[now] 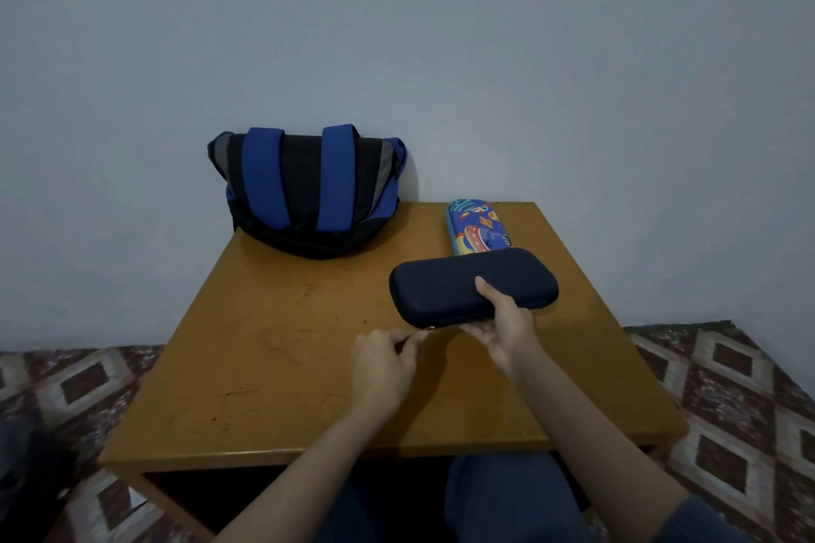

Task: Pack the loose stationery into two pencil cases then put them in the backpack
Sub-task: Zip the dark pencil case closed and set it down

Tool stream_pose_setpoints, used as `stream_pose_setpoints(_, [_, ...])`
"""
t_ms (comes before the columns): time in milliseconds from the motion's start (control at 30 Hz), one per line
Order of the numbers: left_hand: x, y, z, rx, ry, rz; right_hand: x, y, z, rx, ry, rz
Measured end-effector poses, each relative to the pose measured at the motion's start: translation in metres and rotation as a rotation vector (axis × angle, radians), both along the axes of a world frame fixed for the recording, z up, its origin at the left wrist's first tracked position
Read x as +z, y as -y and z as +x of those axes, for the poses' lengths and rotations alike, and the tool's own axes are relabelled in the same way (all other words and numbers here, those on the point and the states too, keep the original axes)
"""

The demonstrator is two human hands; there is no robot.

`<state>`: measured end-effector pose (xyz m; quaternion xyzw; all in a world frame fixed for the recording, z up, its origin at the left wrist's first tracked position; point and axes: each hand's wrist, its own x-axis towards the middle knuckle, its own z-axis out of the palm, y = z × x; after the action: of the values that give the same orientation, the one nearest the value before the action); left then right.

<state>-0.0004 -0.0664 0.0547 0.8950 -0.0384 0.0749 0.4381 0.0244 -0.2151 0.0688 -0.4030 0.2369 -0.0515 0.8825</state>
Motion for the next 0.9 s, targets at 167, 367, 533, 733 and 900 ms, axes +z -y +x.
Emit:
stream_pose_setpoints(167, [0.007, -0.014, 0.011, 0.029, 0.013, 0.058, 0.003, 0.007, 0.004, 0.005, -0.044, -0.043])
stream_pose_setpoints(367, [0.023, -0.031, 0.030, 0.094, 0.010, -0.032, 0.007, 0.021, 0.004, 0.142, -0.060, -0.059])
stream_pose_setpoints(533, [0.035, -0.042, 0.037, 0.024, -0.034, -0.138, 0.007, 0.034, -0.003, 0.367, -0.036, -0.119])
stream_pose_setpoints(733, [0.039, -0.036, 0.046, -0.031, -0.097, -0.157, 0.012, 0.041, -0.012, 0.840, -0.023, -0.266])
stream_pose_setpoints(900, [0.041, -0.050, 0.063, -0.076, -0.171, -0.268, 0.014, 0.036, -0.026, 0.933, 0.036, -0.181])
